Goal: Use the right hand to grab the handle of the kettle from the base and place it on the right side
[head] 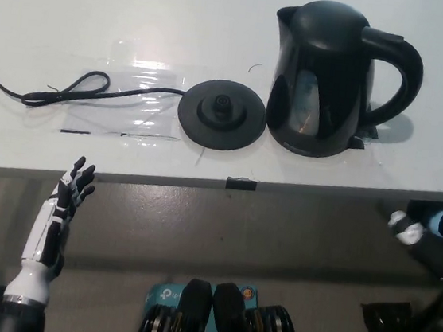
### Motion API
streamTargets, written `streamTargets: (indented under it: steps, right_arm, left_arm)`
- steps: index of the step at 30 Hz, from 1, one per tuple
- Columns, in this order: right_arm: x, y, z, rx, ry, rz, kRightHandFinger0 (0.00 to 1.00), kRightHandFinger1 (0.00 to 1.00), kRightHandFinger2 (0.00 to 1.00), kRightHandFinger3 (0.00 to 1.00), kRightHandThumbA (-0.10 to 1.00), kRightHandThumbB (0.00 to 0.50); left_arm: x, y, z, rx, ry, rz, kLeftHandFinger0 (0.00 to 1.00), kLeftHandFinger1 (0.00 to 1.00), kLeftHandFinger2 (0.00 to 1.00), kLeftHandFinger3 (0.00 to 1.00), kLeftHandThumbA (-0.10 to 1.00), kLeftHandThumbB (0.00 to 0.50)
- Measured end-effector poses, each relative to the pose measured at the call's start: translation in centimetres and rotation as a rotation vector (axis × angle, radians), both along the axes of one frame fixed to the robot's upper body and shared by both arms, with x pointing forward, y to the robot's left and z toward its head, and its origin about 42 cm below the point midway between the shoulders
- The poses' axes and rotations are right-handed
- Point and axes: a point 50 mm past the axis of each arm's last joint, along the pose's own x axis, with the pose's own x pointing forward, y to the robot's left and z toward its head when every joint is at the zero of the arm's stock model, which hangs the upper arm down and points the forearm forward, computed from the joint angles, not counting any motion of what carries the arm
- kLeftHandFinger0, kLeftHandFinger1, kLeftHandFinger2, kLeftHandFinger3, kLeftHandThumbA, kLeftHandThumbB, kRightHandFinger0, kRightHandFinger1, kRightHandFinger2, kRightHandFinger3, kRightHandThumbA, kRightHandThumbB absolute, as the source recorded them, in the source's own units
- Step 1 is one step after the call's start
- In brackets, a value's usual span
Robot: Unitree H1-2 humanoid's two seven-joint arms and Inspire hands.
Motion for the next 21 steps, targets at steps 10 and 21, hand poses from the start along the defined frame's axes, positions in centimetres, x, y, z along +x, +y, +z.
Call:
streamTargets:
  steps: [10,21]
  right_arm:
    - [1.1,0.5,-5.8,-0.101,0.219,0.101,1.00,1.00,1.00,1.00,1.00,0.353]
    - [-2.3,0.2,-9.3,-0.111,0.340,0.139,1.00,1.00,1.00,1.00,1.00,0.352]
  left_arm:
    - [-0.2,0.4,-0.3,0.009,0.013,0.005,1.00,1.00,1.00,1.00,1.00,0.500]
    - [-3.9,1.0,-3.5,0.010,0.115,0.018,1.00,1.00,1.00,1.00,1.00,0.500]
